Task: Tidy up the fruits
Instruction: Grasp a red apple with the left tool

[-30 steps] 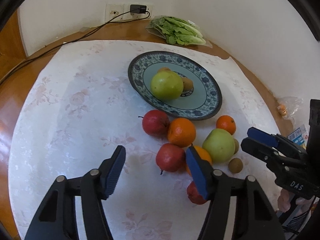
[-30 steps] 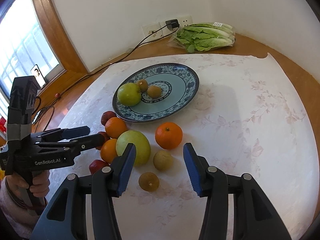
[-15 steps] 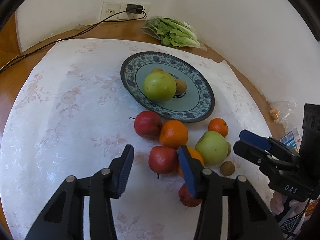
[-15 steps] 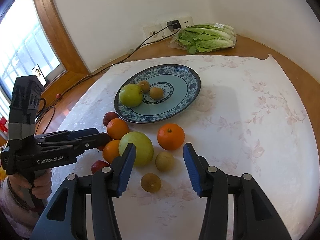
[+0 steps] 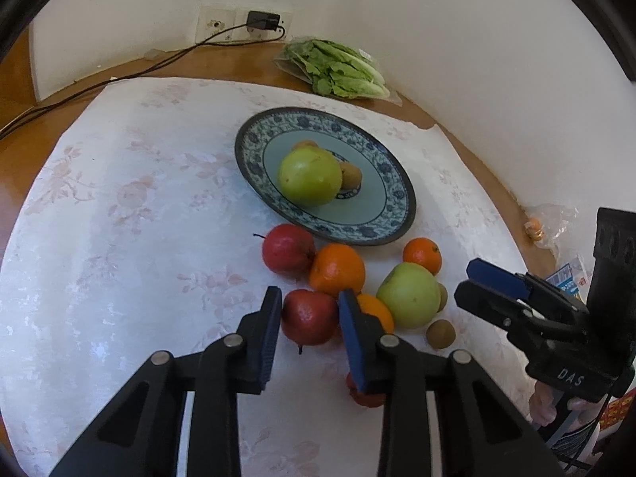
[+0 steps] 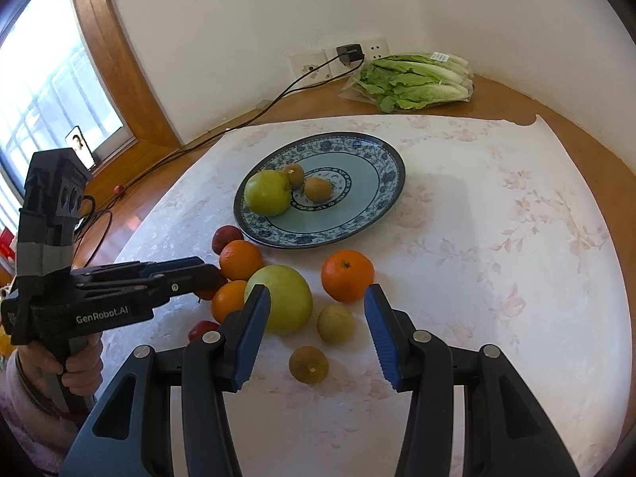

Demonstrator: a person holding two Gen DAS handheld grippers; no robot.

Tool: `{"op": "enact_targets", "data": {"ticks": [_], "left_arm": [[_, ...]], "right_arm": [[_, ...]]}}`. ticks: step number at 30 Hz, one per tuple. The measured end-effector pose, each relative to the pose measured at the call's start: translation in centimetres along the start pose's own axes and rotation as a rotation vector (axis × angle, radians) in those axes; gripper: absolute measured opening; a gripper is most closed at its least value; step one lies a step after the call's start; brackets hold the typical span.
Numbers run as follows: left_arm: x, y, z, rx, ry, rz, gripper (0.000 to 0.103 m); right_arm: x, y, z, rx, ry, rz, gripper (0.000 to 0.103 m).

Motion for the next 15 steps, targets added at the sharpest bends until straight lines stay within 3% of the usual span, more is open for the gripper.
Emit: {"op": "enact_targets", "data": {"ticks": [15], "left_arm": [[1.1, -0.2, -1.4, 0.022, -0.047, 0.037, 0.031]], "right_arm": [[-0.6, -0.2, -2.5, 0.066, -0.031, -0.018, 0.050]]}}
Point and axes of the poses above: each gripper's, at about its wrist camera, not at the fingertips, and x roughly against the way its jaws point, z to its right, y to its underside, the point moved 1 cm from there along -x, roughly the way its jaws point, and after that the axes turned 13 degrees about -z, right-handed, at the moved point
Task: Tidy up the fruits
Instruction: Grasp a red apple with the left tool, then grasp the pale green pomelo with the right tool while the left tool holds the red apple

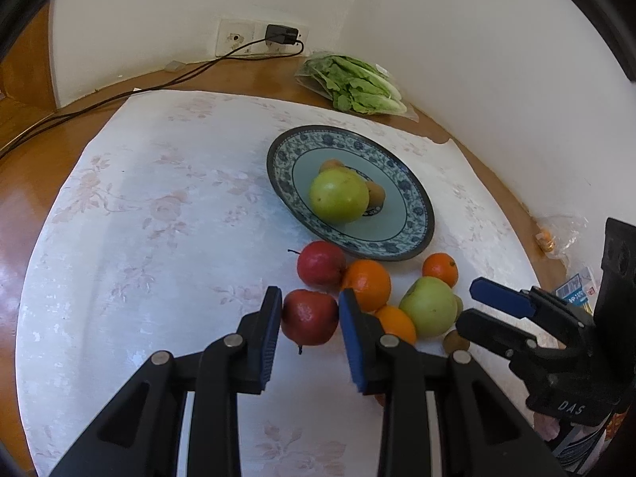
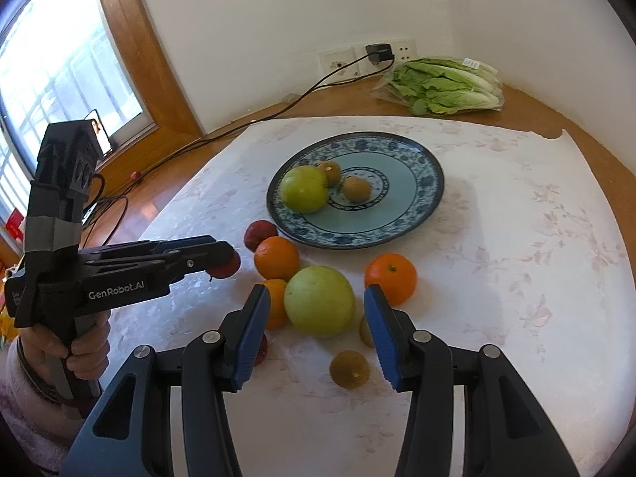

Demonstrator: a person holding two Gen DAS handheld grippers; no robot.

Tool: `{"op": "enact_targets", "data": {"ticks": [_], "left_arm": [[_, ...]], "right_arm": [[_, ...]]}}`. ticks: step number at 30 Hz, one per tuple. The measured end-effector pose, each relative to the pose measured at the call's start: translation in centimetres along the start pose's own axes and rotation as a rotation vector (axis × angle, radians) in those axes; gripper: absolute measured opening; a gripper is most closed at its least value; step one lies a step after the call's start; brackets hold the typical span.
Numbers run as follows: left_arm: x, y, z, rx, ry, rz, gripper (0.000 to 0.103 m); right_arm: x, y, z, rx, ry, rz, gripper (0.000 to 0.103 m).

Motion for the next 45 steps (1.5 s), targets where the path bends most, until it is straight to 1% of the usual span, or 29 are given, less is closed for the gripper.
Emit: {"op": "enact_targets", "data": {"ticks": [8, 10, 21, 39, 43, 45], "left_arm": [[0.0, 0.0, -0.1, 0.004, 0.001, 0.000, 0.031], [0.0, 0.1, -0.2, 0.006, 0.001, 0.001, 0.031], [-0.2, 0.1, -0.4, 0.014, 0.003, -0.001, 0.031], [-0.4, 0.1, -0.3, 0.014, 0.002, -0.007, 0.031], [-0.4, 0.1, -0.2, 0.014, 0.001, -0.005, 0.031], [-0.4, 0.1, -0.2, 0.014, 0.000, -0.004, 0.031]], "right_arm": [[-1.4, -0.3, -0.5, 0.008, -0.009, -0.034, 0.050], [-1.6, -0.3, -0.4, 0.010, 0.007, -0.036, 0.050], [-2.5, -0.8, 0.3, -0.009, 0.034, -0.048, 0.050], [-2.6, -0.7, 0.1, 0.026, 0.038, -0.030, 0.051], [-2.7, -0.8, -0.3, 0.053, 0.062, -0.023, 0.051], [-2.8, -0.7, -0.7, 0.072, 0.088, -0.024, 0.051]]}}
Point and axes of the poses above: each gripper's, at about its wrist camera, not at the fingertips, and x roughly against the way its jaws point, z to its right, y to its underside, the point moved 1 cm from there along -x, roughly the way its jaws point, and after that the axes turned 13 degrees about -z, right-handed, at the moved point
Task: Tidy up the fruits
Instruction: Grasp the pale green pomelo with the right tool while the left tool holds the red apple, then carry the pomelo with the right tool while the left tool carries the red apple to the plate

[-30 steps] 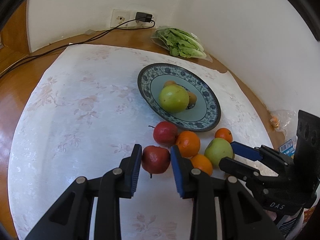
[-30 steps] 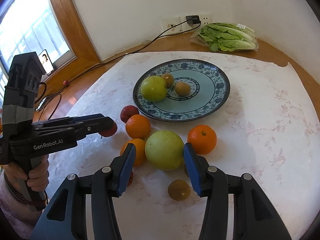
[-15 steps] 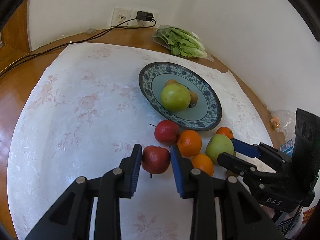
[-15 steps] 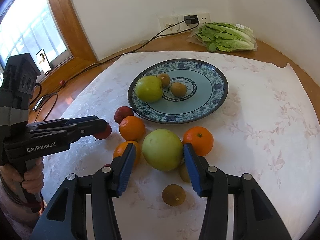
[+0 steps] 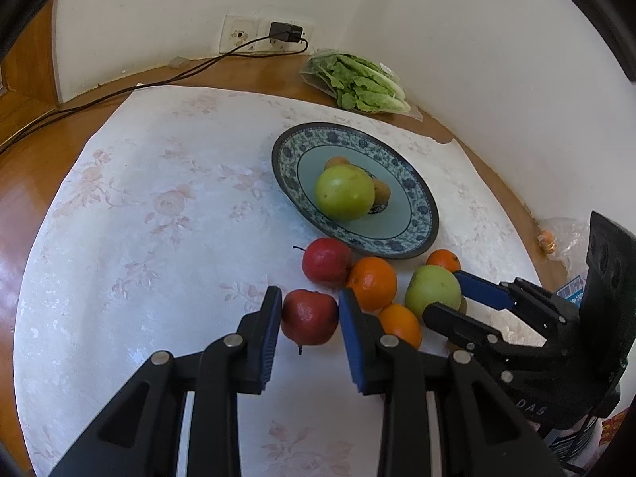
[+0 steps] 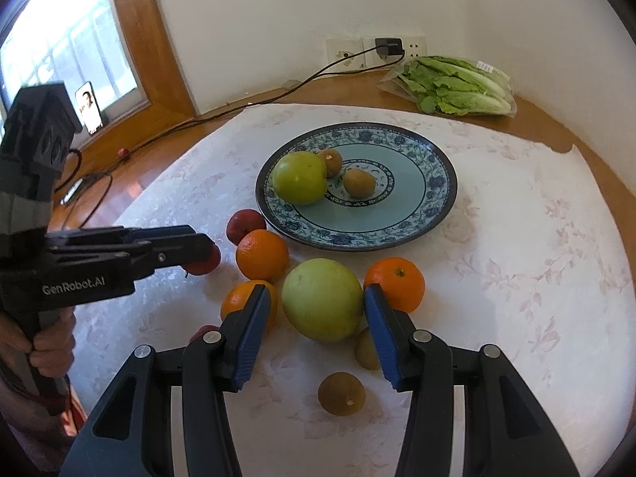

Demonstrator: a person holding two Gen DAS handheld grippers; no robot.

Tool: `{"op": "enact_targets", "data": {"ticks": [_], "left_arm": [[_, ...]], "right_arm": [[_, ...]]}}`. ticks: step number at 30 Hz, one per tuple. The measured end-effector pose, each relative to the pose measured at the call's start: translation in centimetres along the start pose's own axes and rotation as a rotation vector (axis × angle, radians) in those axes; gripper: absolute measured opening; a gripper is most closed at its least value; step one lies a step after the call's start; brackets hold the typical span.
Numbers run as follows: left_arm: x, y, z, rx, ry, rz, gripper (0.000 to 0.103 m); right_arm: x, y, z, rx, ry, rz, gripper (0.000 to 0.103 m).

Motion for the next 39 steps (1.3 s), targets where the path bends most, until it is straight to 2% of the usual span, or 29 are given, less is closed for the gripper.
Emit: {"op": "enact_targets", "data": {"ticks": [15, 17, 25, 39], "left_arm": [[0.2, -0.1, -0.1, 0.001, 0.000, 0.006, 0.031], [0.3, 0.0, -0.1, 0.001, -0.001, 0.009, 0.031], [0.8, -0.1, 0.3, -0.013, -0.014, 0.018, 0.031], [2.4, -2.6, 1.4, -0.051, -0.069, 0.076, 0.031]], "right_arm": [[-0.6, 0.0, -0.7, 0.007, 0.041, -0.003, 0.051], [-0.6, 0.0, -0.6, 0.007, 0.042, -0.004, 0.047], [-0.3, 0.1, 0.0, -0.028, -0.008, 0.008, 0.046], [1.8, -1.2, 0.8, -0.037, -0.020, 0.062, 0.046]]}}
Point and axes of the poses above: each gripper's, at about its wrist camera, not at the fingertips, and x roughly against the way its jaws point, z to its right, y to its underside, the point moved 1 cm from there along -x, roughly the way its jaws point, and after that the axes turned 13 degrees about -z, right-handed, at the moved point
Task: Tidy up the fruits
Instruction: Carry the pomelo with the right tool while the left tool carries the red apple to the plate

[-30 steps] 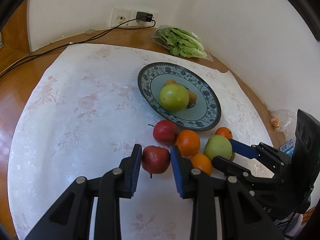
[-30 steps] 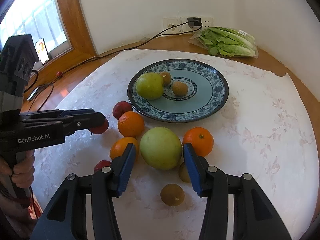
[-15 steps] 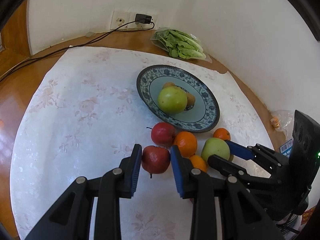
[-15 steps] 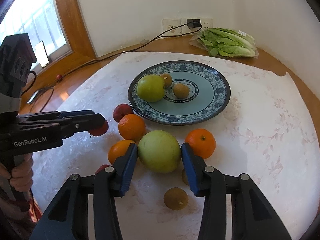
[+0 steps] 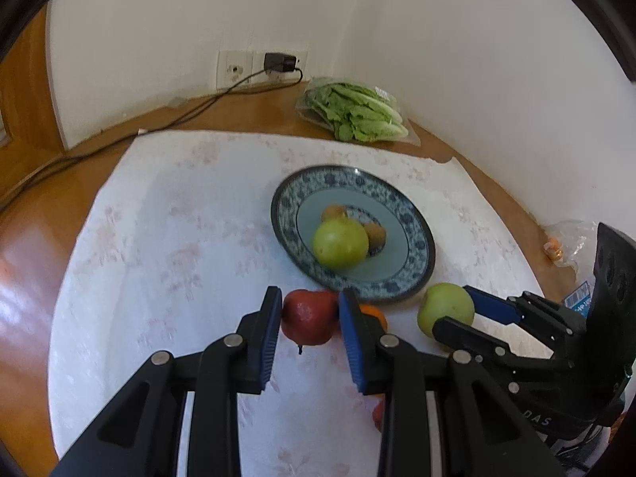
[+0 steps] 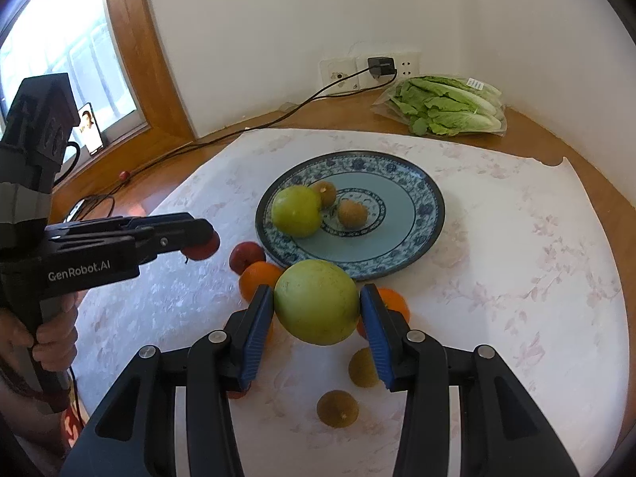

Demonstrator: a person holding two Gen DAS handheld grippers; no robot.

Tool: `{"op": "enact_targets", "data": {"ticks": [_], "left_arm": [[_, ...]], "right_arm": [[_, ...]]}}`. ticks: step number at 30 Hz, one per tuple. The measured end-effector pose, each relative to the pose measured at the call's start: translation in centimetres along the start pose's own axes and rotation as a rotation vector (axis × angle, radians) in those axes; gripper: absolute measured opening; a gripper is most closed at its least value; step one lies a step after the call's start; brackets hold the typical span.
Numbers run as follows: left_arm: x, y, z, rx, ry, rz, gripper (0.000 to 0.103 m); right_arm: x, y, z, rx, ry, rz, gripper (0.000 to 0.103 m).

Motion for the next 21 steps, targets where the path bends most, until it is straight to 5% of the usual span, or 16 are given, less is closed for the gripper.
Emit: {"op": "enact_targets", "data": {"ticks": [21], "left_arm": [[-0.9, -4.8, 0.0, -0.001, -0.001, 0.014, 0.031]], "right_arm": [[0.5, -4.1, 2.4, -0.034, -0.019, 0.020, 0.046]]}}
Point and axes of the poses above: each gripper's, at about its wrist camera, not at the fingertips, and x roughly against the way its jaws point, z to its right, y to its underside, the point moved 1 cm from there along -x, roughly the way its jaws point, and after that the axes turned 13 degrees about -z, right-handed, at the moved point
